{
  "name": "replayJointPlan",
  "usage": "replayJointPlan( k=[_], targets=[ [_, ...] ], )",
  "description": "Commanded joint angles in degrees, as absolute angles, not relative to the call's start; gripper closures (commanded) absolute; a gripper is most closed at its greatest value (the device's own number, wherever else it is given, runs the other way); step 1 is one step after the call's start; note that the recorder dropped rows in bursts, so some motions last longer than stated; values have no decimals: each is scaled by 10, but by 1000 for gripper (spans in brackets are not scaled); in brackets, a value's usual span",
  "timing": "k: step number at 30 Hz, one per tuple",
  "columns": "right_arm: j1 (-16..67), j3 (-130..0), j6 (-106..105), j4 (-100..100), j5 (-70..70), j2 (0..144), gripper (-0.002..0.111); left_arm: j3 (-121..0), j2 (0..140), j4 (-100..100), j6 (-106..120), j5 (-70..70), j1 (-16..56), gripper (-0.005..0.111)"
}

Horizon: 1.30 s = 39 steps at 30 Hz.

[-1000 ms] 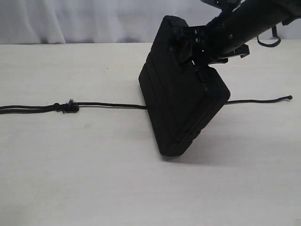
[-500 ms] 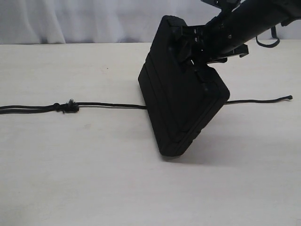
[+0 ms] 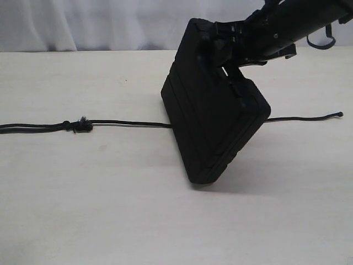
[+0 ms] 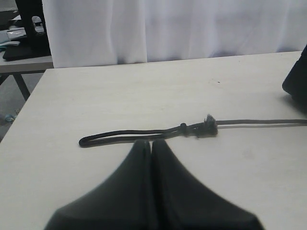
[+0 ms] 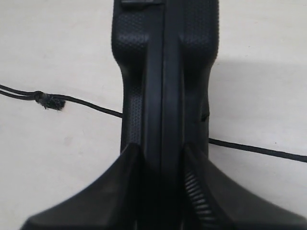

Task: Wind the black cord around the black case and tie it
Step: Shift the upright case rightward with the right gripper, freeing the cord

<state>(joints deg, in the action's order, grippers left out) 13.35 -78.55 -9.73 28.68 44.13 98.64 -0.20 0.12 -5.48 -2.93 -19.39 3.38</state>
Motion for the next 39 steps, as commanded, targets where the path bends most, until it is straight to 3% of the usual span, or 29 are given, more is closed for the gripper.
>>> replayJointPlan(
  k=[1,12,39],
  targets=[
    [135,-785,-95,292,445,972,104,0,0,-53,-31,-187,33,107],
    [161,-785,58,109,425,918,104,0,0,-53,-31,-187,33,107],
    [188,-785,159,0,453,923,104,0,0,-55,-31,-187,33,107]
  ],
)
